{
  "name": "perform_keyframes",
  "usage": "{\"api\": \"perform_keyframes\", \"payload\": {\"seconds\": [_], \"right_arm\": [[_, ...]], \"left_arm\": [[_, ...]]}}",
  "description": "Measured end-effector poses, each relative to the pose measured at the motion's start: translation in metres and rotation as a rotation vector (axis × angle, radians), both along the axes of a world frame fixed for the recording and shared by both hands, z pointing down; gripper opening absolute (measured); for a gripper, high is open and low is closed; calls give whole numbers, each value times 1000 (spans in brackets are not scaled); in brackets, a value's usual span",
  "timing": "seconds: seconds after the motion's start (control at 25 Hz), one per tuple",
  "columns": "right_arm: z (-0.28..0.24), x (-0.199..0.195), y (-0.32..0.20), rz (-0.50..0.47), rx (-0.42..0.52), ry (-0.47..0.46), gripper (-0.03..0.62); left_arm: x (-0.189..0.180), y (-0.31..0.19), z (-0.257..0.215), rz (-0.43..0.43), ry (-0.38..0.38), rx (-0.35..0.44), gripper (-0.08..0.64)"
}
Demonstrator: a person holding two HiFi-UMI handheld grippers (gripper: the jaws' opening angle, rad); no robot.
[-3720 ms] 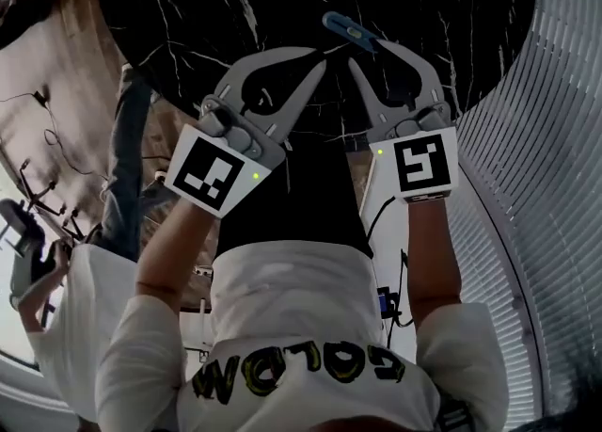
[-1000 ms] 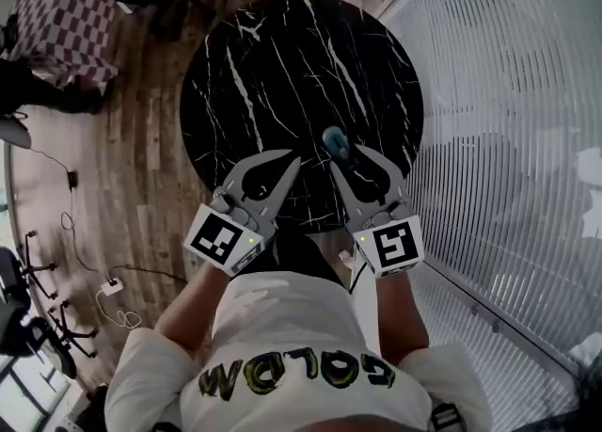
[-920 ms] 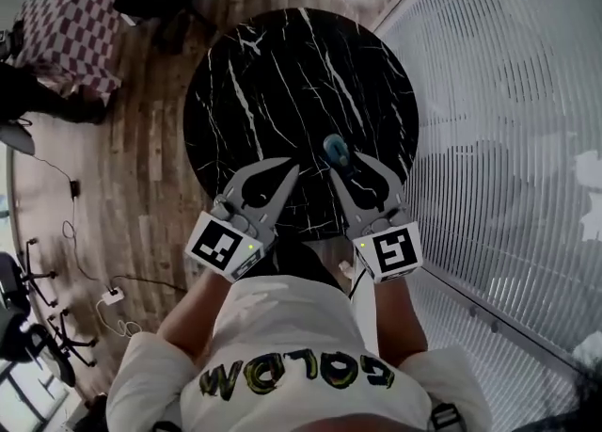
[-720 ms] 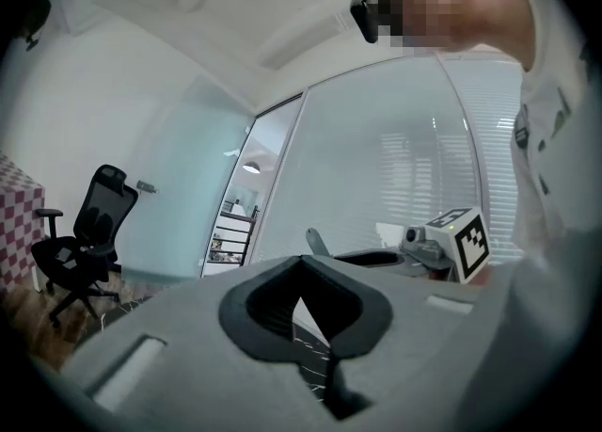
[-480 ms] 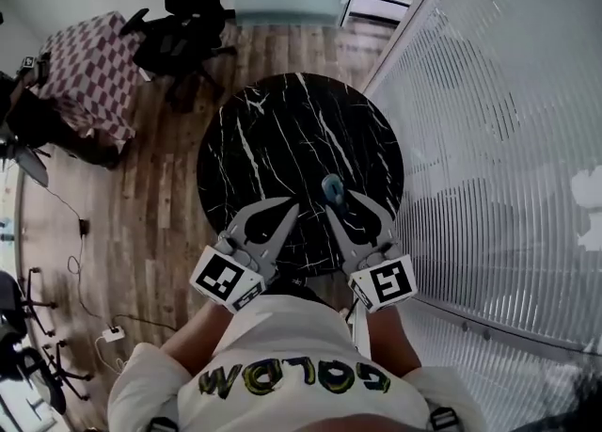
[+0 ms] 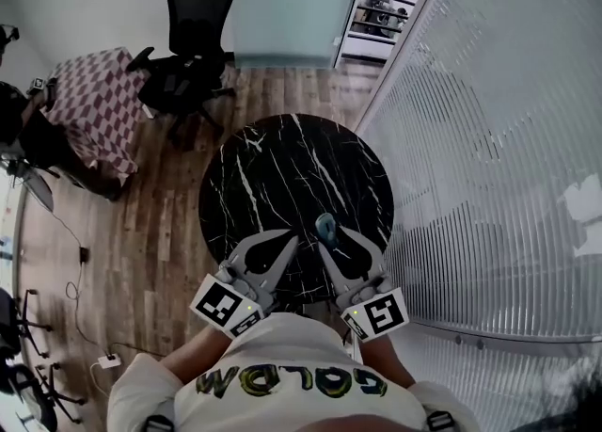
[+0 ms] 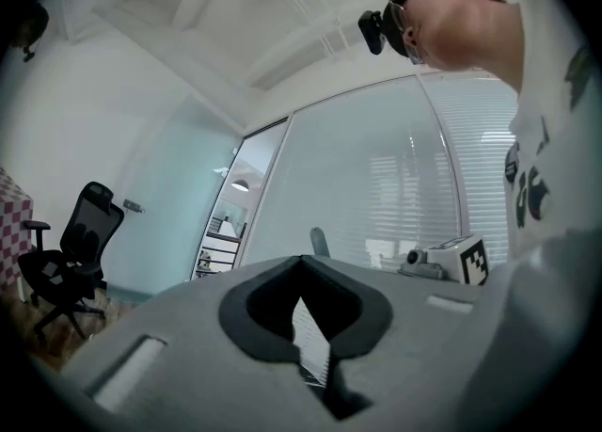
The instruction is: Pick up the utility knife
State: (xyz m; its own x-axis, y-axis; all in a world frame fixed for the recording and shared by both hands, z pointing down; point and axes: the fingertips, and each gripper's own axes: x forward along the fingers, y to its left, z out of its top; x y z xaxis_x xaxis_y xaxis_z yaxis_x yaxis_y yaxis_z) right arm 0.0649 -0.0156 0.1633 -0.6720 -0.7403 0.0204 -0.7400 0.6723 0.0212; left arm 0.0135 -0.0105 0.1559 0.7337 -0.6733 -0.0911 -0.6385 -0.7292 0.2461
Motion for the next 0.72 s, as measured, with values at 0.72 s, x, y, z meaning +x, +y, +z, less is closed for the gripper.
{"api": "perform_keyframes", "payload": {"seconds": [0.72], "right_arm": [[-3,3,0,5,15,-19,132]], "left_arm": [[4,-1,1,17,6,-10,3]]}}
